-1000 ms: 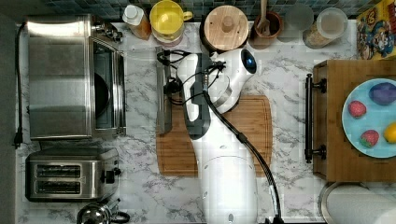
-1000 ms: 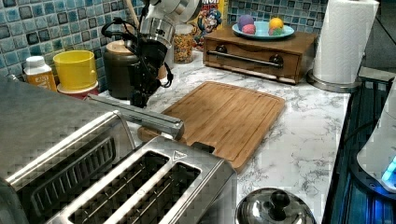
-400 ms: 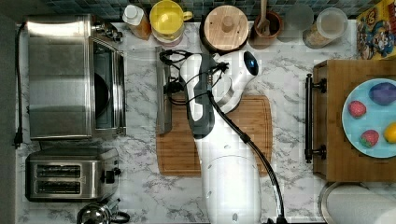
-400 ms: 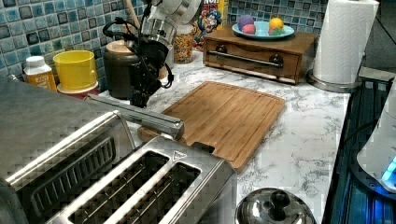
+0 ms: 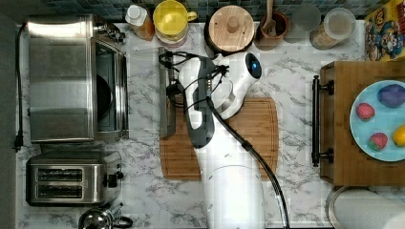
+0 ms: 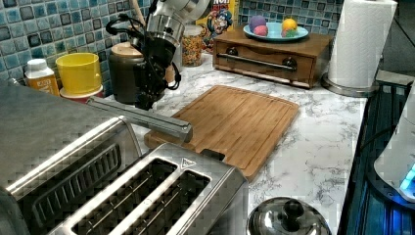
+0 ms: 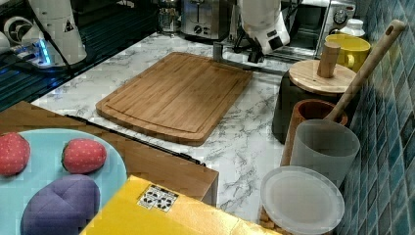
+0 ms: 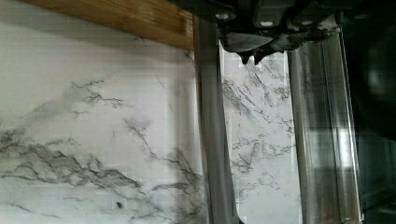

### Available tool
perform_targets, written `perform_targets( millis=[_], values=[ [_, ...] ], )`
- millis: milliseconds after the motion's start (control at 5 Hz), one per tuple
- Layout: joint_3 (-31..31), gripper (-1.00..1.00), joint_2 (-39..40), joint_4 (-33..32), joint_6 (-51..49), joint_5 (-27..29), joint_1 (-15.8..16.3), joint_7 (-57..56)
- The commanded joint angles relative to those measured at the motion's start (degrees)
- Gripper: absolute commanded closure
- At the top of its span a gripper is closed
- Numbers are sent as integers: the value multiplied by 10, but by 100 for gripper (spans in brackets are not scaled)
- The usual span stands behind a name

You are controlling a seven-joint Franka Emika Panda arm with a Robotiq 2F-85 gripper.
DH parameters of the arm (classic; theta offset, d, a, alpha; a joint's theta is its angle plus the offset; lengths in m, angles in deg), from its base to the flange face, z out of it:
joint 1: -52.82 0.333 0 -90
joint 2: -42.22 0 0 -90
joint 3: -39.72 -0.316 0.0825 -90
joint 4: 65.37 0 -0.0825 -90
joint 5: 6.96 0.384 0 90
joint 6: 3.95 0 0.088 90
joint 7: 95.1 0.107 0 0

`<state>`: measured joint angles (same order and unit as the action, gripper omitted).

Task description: Close the oven.

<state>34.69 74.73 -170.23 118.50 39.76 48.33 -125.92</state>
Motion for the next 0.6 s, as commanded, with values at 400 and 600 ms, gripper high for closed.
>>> perform_targets(
  millis=[400,600],
  values=[
    [-106,100,-139,98,42,-229,187,236],
    [-88,100,-141,107,44,-315,224,300]
  ],
)
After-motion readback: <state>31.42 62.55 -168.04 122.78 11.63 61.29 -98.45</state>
